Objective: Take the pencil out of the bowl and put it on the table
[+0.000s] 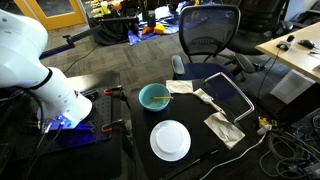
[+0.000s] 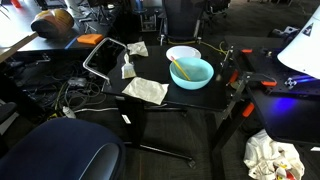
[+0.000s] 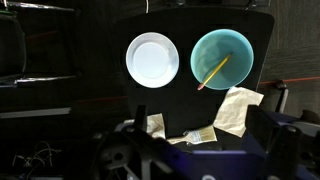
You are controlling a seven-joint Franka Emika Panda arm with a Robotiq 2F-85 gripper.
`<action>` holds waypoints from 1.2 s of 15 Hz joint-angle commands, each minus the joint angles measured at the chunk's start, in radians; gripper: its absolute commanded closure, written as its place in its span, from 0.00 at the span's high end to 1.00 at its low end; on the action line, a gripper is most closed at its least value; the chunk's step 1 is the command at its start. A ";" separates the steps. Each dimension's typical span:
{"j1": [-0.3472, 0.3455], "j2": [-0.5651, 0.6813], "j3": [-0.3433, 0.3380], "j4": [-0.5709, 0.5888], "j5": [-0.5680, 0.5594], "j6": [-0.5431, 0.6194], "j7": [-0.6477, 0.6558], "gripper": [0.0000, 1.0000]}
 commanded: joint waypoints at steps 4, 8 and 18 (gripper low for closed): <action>0.012 0.024 0.016 -0.133 0.048 0.184 0.206 1.00; -0.003 0.067 0.028 -0.269 0.084 0.480 0.359 1.00; -0.033 0.400 0.018 -0.347 0.119 0.890 0.520 1.00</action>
